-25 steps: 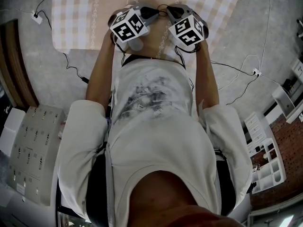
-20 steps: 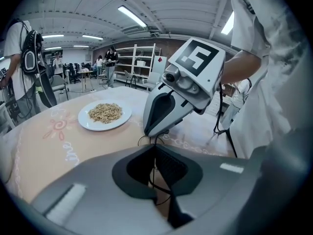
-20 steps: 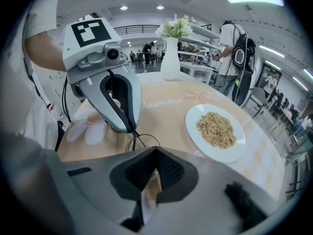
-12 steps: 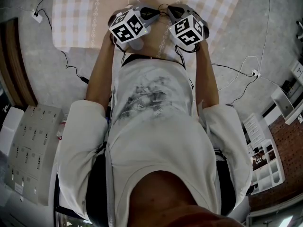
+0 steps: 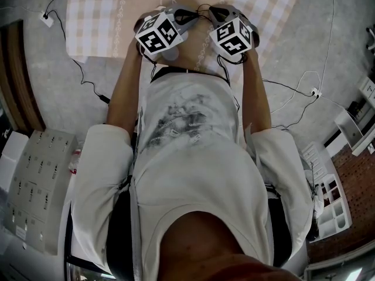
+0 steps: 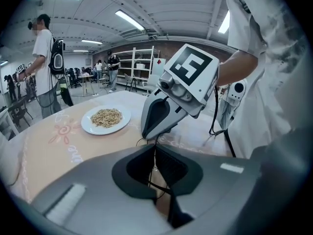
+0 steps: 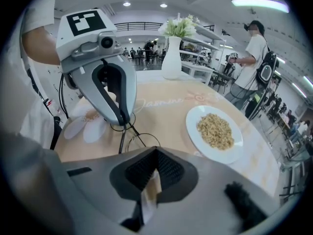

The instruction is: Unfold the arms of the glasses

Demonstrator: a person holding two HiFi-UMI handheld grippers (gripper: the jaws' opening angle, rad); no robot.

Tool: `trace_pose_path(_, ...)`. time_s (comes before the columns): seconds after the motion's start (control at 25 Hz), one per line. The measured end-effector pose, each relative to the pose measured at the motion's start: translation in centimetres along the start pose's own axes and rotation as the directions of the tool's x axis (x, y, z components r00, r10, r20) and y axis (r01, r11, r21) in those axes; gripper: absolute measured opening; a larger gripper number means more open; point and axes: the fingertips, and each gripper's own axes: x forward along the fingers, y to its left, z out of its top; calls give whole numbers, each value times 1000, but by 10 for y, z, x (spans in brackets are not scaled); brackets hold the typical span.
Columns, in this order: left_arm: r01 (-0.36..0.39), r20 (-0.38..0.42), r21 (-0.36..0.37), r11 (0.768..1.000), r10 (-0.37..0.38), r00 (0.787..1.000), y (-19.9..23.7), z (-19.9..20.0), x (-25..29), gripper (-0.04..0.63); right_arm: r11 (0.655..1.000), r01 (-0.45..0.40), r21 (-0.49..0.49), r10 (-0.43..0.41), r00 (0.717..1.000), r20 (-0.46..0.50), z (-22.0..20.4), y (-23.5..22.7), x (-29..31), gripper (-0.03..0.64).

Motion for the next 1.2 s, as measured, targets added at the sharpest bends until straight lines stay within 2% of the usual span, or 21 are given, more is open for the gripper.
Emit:
trace_pose_path(0.92, -9, 32, -4, 1000, 9, 999, -7, 0, -8, 15, 999, 31, 11, -31, 1000, 2, 1, 3, 0, 15)
trace_pose_path(1.08, 4, 61, -6, 1000, -3, 998, -10, 3, -16, 17, 999, 36, 22, -36, 999, 5, 1, 2, 1, 15)
trace_pose_path(1.2, -3, 103, -40, 999, 7, 995, -6, 7, -27, 11, 999, 50, -2, -50, 999, -4, 2, 3, 1, 15)
